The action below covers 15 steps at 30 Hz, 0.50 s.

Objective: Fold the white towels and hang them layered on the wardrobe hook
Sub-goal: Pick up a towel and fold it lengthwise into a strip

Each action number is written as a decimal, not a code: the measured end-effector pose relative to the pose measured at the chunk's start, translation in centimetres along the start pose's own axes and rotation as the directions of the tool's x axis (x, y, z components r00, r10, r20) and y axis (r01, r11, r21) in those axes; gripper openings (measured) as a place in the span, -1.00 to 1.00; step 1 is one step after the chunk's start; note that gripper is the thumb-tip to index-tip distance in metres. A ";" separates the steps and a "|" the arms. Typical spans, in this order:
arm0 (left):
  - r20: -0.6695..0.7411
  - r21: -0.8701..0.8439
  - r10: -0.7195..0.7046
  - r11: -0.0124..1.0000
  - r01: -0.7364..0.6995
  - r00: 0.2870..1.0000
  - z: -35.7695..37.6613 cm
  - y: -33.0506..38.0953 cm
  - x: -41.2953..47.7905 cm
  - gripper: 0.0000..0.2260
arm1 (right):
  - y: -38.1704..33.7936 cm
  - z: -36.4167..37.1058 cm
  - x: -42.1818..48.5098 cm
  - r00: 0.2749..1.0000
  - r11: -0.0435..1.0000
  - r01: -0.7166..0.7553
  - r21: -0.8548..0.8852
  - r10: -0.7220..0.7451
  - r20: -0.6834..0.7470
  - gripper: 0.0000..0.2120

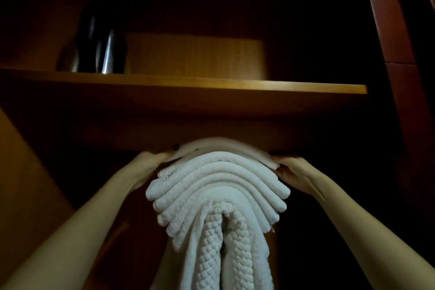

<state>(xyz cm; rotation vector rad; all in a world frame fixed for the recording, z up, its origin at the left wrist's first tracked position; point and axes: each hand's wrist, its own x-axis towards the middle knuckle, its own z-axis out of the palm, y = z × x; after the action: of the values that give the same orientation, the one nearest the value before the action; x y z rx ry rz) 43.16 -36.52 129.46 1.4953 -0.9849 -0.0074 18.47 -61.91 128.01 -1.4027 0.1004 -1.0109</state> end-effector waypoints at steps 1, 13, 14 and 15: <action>0.022 0.048 -0.013 0.999 0.012 1.000 -0.1 -0.2 0.0 -0.59 | 0.1 0.1 -0.2 1.000 0.998 0.003 -0.064 -0.004 -0.025 -0.82; 0.169 0.436 0.205 0.862 -0.260 0.964 3.2 3.0 -0.6 -0.58 | -3.7 8.9 -2.2 0.957 0.332 0.280 -0.901 -0.177 0.232 -0.48; 0.162 0.432 0.191 0.868 -0.244 0.968 3.4 3.1 -0.4 -0.58 | -3.3 9.3 -2.0 0.965 0.327 0.256 -0.910 -0.147 0.219 -0.46; 0.150 0.428 0.186 0.873 -0.233 0.971 3.5 3.1 -0.1 -0.59 | -2.9 9.3 -1.8 0.969 0.343 0.238 -0.909 -0.142 0.201 -0.44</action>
<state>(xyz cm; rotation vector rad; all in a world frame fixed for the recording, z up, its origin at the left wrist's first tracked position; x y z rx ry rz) 39.47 -38.85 131.14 1.8061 -1.2916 0.3194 21.52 -53.23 131.76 -2.5873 0.5397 -1.1239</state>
